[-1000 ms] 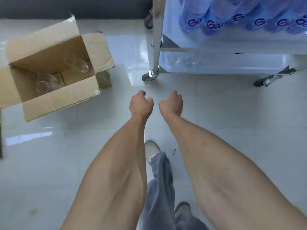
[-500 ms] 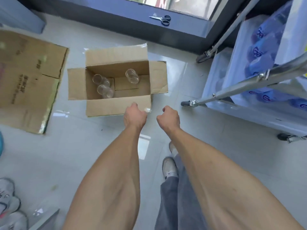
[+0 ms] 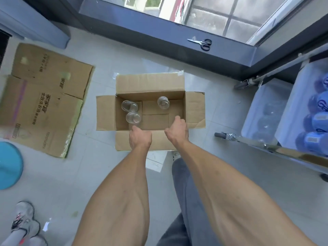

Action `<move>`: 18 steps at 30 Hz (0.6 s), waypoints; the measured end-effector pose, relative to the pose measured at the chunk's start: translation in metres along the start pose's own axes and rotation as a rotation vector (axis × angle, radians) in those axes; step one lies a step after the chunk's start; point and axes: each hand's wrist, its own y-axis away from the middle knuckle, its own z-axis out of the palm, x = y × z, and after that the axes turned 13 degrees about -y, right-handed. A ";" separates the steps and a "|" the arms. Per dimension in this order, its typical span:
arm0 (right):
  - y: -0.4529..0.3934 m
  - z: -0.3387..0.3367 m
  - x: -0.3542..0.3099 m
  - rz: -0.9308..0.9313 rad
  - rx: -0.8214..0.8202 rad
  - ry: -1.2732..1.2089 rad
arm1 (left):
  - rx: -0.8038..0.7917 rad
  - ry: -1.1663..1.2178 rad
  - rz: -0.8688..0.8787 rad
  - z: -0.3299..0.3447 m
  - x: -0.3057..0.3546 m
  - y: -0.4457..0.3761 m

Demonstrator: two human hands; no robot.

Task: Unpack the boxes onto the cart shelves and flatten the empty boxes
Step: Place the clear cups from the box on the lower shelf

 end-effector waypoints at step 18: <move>-0.151 0.144 -0.009 0.386 0.159 -0.319 | -0.153 0.067 -0.183 0.073 -0.027 -0.209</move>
